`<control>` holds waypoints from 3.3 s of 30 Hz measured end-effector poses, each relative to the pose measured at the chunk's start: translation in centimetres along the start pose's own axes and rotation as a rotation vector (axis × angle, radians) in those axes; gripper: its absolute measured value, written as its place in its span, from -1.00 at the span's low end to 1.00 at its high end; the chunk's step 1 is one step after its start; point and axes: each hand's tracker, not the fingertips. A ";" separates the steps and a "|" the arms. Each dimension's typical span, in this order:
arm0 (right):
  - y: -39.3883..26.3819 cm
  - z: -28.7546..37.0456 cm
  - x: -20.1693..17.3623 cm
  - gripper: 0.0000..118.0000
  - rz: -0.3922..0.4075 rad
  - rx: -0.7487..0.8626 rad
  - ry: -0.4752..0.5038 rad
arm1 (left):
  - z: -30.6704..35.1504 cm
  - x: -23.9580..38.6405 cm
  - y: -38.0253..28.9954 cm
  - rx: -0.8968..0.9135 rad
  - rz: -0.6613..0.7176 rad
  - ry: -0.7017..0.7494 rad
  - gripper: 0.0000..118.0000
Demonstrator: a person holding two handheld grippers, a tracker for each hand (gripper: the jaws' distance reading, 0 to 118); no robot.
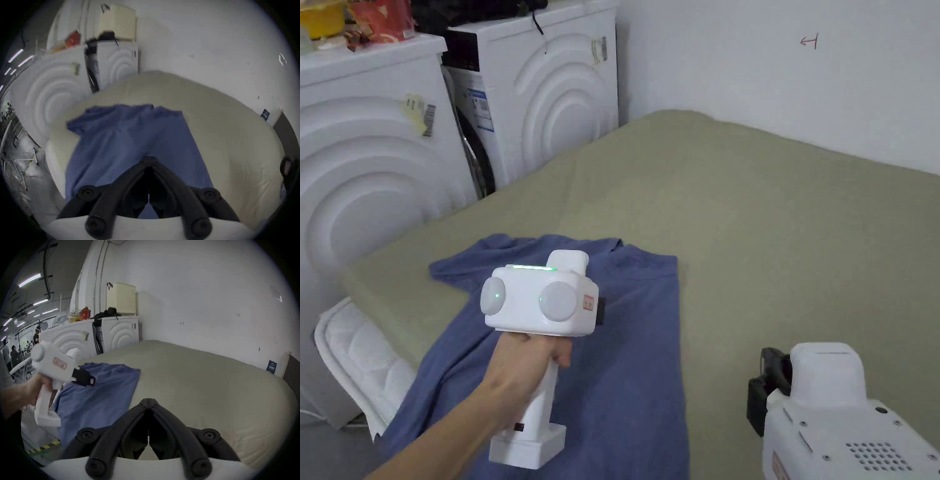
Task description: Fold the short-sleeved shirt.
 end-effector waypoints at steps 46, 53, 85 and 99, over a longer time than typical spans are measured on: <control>-4.3 28.6 26.2 -1.00 -0.217 0.056 -0.580 | 21.0 45.9 -3.3 0.131 -0.535 -0.596 -0.98; -7.0 31.3 30.8 -1.00 -0.282 0.031 -0.685 | 15.8 55.6 -11.1 -0.058 -0.616 -0.686 -0.98; -7.8 28.5 26.1 -1.00 -0.258 0.010 -0.581 | 22.0 23.7 -12.6 0.348 -0.377 -0.296 -1.00; -6.5 25.3 24.1 -0.99 -0.253 0.022 -0.539 | 16.6 18.8 -10.7 0.178 -0.255 -0.247 -1.00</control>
